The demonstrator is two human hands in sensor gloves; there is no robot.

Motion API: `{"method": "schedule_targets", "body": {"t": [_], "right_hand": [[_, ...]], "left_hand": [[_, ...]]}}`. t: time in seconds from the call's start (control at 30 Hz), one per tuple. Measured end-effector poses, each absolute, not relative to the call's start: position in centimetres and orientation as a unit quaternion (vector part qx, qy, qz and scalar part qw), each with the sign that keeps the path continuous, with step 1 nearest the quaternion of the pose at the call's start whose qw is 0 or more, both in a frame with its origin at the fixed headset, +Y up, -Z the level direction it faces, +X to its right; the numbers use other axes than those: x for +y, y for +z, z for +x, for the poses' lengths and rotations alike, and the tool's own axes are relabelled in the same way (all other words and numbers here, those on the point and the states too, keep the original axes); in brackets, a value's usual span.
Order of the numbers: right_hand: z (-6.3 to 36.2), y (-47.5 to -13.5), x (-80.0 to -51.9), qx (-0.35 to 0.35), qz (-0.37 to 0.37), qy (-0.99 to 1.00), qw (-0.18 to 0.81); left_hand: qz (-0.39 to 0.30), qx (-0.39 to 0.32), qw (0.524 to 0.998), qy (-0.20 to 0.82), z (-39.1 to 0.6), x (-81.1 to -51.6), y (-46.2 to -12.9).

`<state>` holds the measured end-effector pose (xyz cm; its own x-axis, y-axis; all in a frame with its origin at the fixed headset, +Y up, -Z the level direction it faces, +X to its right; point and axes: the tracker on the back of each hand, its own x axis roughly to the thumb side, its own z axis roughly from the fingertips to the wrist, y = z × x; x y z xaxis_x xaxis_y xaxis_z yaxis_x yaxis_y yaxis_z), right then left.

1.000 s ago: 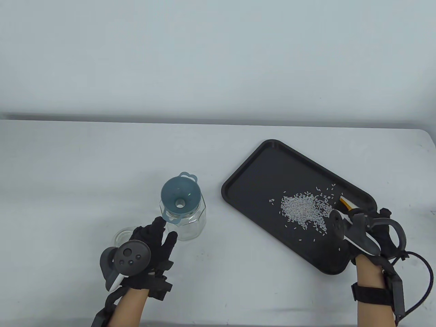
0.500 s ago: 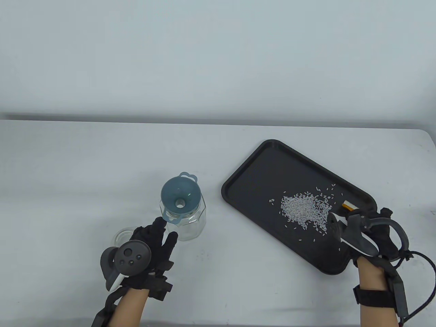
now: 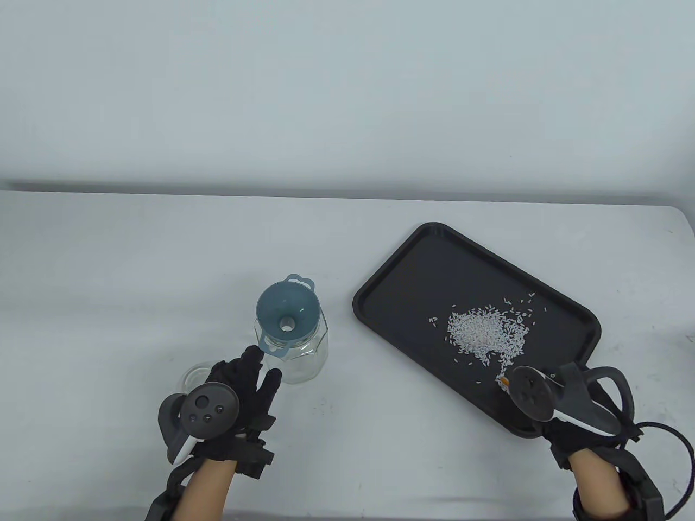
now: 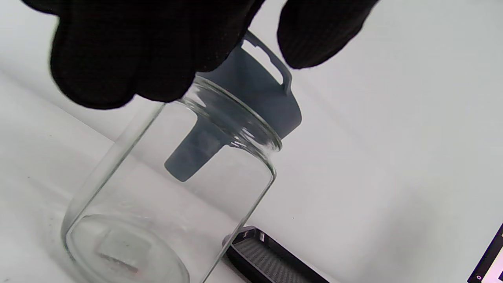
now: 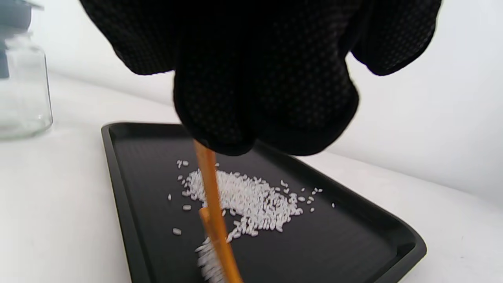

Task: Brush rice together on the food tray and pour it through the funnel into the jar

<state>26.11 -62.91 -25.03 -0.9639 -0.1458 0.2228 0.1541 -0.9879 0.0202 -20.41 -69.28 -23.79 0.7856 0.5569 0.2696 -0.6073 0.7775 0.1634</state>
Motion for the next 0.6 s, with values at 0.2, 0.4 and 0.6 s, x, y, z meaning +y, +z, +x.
{"method": "schedule_targets", "body": {"t": [0.2,0.4,0.6], "right_hand": [[28.6,-28.9,-63.0,0.117,0.011,-0.984,0.132],[29.2,-33.6,-68.2,0.133,0.068,-0.965,0.214],[27.6,-34.8,-71.1,0.056,0.039,-0.979,0.192]], "left_hand": [[0.123,-0.104,0.937,0.309,-20.4,-69.2,-23.8],[0.119,-0.105,0.939,0.306,-20.4,-69.2,-23.8],[0.119,-0.106,0.938,0.307,-20.4,-69.2,-23.8]]}}
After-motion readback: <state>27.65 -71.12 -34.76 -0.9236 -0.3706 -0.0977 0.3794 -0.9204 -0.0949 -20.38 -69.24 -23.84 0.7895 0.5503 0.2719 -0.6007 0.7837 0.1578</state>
